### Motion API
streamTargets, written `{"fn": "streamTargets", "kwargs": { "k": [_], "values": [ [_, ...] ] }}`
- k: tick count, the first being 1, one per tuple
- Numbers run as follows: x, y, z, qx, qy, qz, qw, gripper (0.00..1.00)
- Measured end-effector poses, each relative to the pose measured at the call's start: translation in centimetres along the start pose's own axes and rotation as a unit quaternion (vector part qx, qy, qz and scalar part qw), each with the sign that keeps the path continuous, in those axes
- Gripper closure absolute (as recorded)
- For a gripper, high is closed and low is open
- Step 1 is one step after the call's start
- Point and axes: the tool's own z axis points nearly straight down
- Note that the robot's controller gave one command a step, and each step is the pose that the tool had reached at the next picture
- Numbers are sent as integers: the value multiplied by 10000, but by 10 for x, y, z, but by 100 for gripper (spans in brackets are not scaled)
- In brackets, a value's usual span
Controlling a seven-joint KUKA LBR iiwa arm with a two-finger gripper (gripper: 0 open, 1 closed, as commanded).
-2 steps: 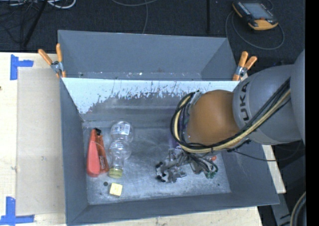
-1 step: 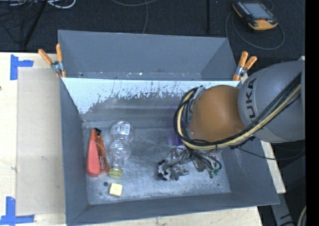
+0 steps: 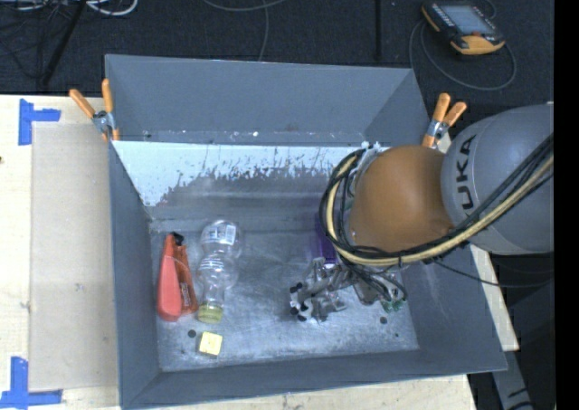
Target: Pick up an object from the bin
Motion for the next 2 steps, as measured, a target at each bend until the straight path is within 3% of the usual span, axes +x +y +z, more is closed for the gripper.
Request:
{"fn": "streamTargets", "kwargs": {
  "k": [2],
  "values": [
    [1, 1, -18, -3, 14, -1, 10000, 100]
  ]
}}
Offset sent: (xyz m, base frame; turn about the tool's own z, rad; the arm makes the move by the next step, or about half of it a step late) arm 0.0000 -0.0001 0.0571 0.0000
